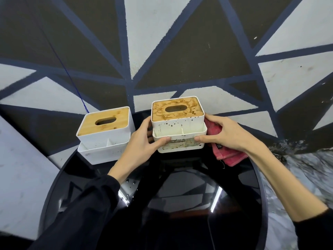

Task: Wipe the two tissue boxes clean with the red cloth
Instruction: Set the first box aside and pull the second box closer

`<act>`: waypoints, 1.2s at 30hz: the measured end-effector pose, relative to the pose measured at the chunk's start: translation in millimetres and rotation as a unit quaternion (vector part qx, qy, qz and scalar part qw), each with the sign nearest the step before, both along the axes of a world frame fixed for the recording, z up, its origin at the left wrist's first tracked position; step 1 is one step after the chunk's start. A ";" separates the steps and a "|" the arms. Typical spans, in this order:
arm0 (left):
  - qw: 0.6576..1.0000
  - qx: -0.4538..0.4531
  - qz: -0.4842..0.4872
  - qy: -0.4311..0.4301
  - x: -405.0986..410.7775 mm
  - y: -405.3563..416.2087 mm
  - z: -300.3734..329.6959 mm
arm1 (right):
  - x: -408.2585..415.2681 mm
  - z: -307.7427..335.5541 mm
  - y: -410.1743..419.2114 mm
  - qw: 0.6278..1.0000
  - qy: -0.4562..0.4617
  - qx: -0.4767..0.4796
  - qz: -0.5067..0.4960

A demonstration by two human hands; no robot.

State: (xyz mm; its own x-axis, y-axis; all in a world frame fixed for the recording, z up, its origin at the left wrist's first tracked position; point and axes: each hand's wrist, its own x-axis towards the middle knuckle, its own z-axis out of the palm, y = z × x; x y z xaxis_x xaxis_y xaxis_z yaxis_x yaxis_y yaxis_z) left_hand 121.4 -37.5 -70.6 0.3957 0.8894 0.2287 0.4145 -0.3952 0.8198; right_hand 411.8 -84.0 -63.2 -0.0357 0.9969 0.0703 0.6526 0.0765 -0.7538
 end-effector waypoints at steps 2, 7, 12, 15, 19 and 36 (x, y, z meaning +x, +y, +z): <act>1.000 -0.002 -0.007 -0.011 -5.6 -9.1 2.5 | -4.7 1.9 -8.5 1.000 0.004 0.005 -0.001; 1.000 0.006 -0.009 -0.028 -20.0 -44.1 8.0 | -21.0 3.2 -37.9 1.000 0.017 0.022 0.005; 0.999 0.015 -0.005 -0.038 -44.2 -89.6 9.3 | -42.5 0.3 -77.9 0.999 0.027 0.034 0.026; 0.999 0.017 0.000 -0.038 -61.0 -113.9 5.6 | -56.0 -6.3 -101.9 0.998 0.035 0.043 0.032; 0.999 0.019 0.011 -0.039 -80.2 -148.1 -1.8 | -75.4 -15.1 -129.8 0.997 0.036 0.052 0.034; 0.999 0.023 0.021 -0.032 -110.9 -200.0 -25.7 | -107.5 -31.8 -175.2 0.999 0.022 0.024 0.025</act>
State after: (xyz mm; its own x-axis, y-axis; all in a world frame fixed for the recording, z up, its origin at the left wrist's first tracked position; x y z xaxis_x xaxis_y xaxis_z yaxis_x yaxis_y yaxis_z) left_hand 10.5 -237.5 -96.2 0.3423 0.8929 0.2925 0.3782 -0.4159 0.8270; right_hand 304.2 -259.2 -95.0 -0.0804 0.9893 0.1214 0.6138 0.1451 -0.7760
